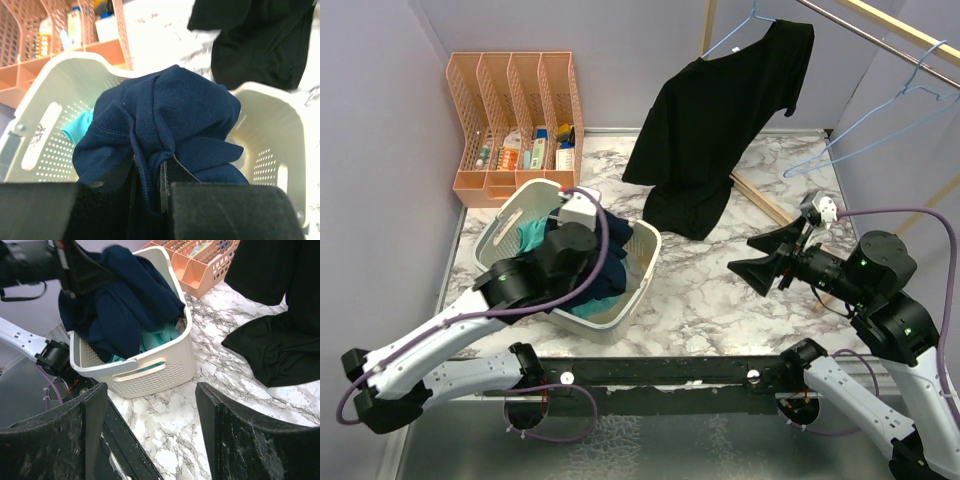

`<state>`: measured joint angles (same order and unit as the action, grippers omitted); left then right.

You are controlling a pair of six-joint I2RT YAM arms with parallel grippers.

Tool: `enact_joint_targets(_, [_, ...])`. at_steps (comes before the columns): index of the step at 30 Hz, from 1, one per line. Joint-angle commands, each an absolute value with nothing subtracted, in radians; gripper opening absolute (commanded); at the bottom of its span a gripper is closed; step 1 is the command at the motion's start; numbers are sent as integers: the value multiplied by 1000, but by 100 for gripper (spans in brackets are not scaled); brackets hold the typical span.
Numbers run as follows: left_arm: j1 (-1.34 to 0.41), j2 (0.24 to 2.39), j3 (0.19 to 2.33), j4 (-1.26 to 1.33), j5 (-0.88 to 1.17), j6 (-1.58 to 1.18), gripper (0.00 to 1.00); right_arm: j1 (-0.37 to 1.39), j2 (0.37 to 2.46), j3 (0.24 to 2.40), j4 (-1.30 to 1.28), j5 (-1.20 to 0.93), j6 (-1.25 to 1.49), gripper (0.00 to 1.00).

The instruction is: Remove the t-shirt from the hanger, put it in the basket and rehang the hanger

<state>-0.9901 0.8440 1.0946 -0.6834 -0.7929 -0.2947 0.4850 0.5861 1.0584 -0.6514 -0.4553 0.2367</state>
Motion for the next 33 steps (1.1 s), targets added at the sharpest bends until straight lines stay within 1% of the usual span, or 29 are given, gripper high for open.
enact_joint_targets(1, [-975, 940, 1044, -661, -731, -344, 0, 486, 582, 1046, -673, -444, 223, 70])
enact_joint_targets(5, [-914, 947, 928, -633, -588, -434, 0, 486, 580, 1042, -679, -445, 224, 70])
enact_joint_targets(9, [-803, 948, 820, -592, -430, -471, 0, 486, 586, 1039, -678, -449, 218, 70])
enact_joint_targets(10, [-781, 957, 804, -582, -409, -476, 5, 485, 588, 1037, -676, -452, 216, 70])
enact_joint_targets(12, [-747, 984, 778, -557, -357, -479, 21, 485, 592, 1033, -666, -458, 216, 70])
enact_joint_targets(14, [-711, 1034, 753, -521, -290, -475, 40, 486, 599, 1030, -659, -465, 217, 70])
enact_joint_targets(18, [-647, 1123, 748, -479, -155, -464, 59, 486, 617, 1028, -645, -475, 214, 70])
enact_joint_targets(21, [-638, 1109, 790, -491, -144, -458, 75, 486, 632, 1033, -646, -486, 212, 70])
enact_joint_targets(23, [-638, 1057, 833, -506, -152, -444, 91, 486, 641, 1037, -644, -497, 214, 70])
enact_joint_targets(24, [-638, 1021, 860, -515, -160, -432, 97, 485, 645, 1037, -641, -503, 216, 70])
enact_joint_targets(25, [-638, 986, 886, -521, -167, -420, 99, 486, 649, 1036, -637, -509, 218, 70])
enact_joint_targets(28, [-638, 876, 961, -533, -179, -363, 99, 485, 670, 1041, -618, -528, 226, 69])
enact_joint_targets(33, [-638, 694, 1025, -512, -273, -285, 99, 486, 759, 1075, -567, -565, 252, 66])
